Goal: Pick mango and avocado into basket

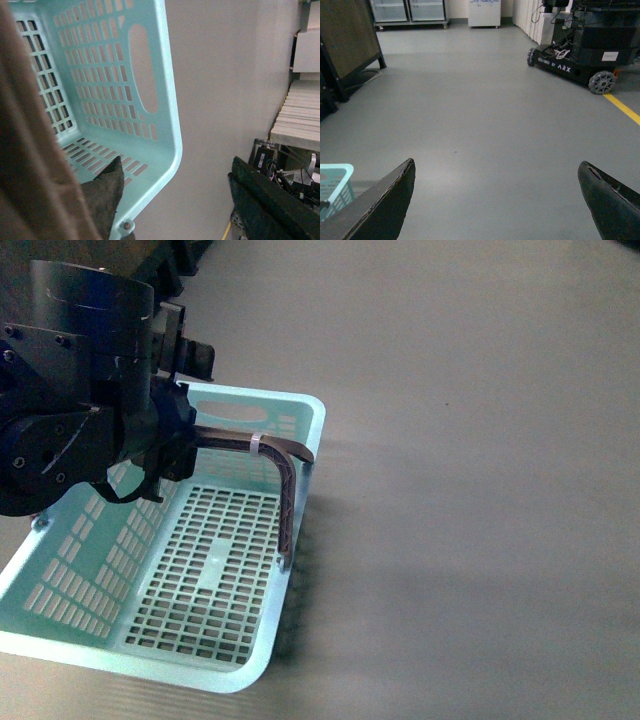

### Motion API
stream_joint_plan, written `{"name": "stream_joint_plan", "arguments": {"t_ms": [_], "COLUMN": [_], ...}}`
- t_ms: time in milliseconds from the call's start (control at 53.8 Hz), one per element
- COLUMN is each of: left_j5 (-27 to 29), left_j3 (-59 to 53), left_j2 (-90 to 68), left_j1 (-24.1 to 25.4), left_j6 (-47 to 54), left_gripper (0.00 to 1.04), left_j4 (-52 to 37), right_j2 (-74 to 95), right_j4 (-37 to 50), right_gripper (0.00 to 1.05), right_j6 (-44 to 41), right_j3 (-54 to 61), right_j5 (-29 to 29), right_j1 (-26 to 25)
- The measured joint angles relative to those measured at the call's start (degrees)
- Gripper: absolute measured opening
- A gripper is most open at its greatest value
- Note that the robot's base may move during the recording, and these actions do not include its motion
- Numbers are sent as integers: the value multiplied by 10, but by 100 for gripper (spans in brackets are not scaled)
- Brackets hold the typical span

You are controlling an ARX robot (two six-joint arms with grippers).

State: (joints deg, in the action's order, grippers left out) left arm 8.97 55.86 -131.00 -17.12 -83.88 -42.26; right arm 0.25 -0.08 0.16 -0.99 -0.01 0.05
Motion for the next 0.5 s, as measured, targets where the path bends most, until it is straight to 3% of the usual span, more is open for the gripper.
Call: {"name": "stream_joint_plan", "arguments": {"t_ms": [205, 502], "left_j5": [1, 7], "left_j3": [15, -33], "left_j2": [-14, 42], "left_j1": [0, -2], "left_j6": [-14, 1], "left_gripper": [31, 29], "left_j4": [6, 31], "right_j2": [0, 0], "right_j4": [0, 0], "right_gripper": [96, 96], "right_j6": [0, 0], "right_j3": [0, 0], "right_j5": [0, 0], "right_j1": [0, 0]}}
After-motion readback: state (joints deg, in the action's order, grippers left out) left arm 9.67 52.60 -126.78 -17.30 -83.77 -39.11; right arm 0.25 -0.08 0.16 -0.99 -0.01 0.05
